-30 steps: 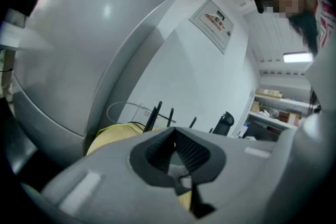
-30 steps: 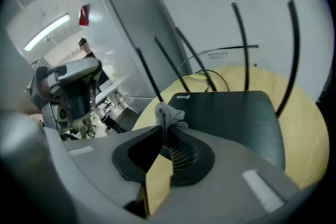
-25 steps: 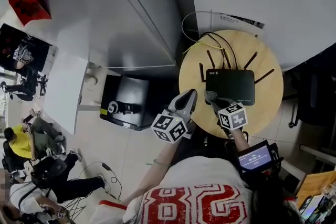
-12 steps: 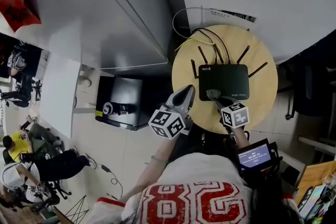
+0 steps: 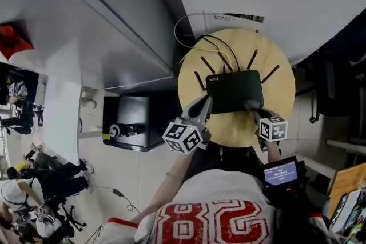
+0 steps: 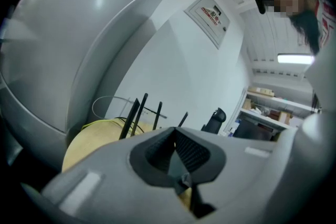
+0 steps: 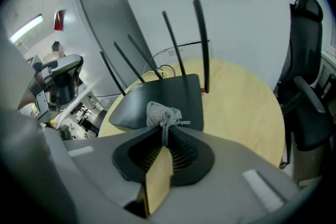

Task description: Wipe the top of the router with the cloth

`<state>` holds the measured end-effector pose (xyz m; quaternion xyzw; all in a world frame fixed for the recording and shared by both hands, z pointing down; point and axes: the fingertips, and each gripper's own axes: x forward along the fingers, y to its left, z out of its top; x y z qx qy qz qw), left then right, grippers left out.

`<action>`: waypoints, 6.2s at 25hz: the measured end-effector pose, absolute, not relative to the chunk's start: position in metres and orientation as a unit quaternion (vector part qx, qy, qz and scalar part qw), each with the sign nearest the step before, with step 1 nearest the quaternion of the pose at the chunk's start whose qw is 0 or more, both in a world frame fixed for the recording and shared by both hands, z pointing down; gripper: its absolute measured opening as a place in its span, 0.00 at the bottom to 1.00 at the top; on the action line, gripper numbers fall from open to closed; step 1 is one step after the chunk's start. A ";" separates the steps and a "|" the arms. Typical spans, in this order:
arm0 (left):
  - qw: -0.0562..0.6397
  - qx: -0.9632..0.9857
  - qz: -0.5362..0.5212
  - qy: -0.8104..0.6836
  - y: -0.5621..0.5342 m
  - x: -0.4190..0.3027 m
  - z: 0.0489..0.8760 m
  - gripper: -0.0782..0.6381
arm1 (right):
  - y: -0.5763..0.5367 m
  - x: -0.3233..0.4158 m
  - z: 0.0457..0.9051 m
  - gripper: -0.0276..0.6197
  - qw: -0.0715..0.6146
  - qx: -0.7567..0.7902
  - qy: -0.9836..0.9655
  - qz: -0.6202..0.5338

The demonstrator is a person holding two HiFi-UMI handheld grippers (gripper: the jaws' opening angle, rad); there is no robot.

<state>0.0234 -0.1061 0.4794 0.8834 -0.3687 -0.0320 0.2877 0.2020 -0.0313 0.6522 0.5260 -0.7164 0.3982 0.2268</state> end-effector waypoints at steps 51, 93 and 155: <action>0.291 0.884 -0.011 -0.365 -0.106 0.048 0.487 0.11 | -0.006 0.249 0.671 0.10 0.252 0.482 -0.726 0.422; 0.255 0.888 -0.022 -0.383 -0.082 0.014 0.470 0.11 | 0.001 0.188 0.658 0.10 0.186 0.474 -0.738 0.442; 0.281 0.821 -0.081 -0.490 -0.125 -0.204 0.490 0.11 | -0.125 0.013 0.664 0.10 0.324 0.434 -0.753 0.373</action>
